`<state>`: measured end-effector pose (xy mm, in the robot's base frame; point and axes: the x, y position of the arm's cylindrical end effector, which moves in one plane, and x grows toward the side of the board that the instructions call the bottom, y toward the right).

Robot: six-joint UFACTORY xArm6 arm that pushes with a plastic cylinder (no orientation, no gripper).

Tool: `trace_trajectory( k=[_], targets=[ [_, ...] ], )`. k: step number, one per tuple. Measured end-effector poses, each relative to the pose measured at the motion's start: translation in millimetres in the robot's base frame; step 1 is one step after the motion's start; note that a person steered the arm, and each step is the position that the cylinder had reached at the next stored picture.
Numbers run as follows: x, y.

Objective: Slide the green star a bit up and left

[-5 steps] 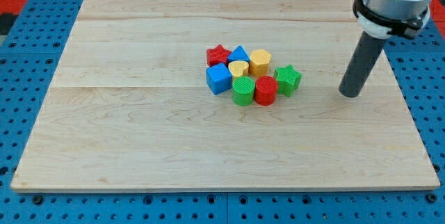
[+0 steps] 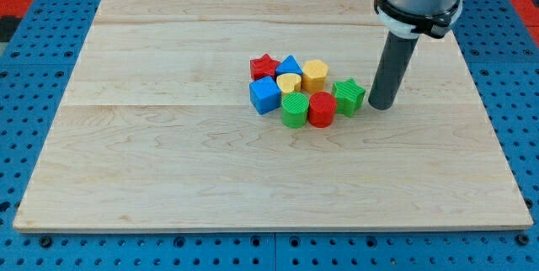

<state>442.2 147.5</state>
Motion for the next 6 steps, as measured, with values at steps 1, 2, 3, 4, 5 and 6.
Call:
trace_trajectory(
  k=[1,2,3,4,5,6],
  targets=[
    [12.7,-12.5],
    [0.2,-16.6],
    [-22.3,-16.6],
    [-28.8,-17.5],
    [-28.8,-28.9],
    [-28.8,-35.6]
  ],
)
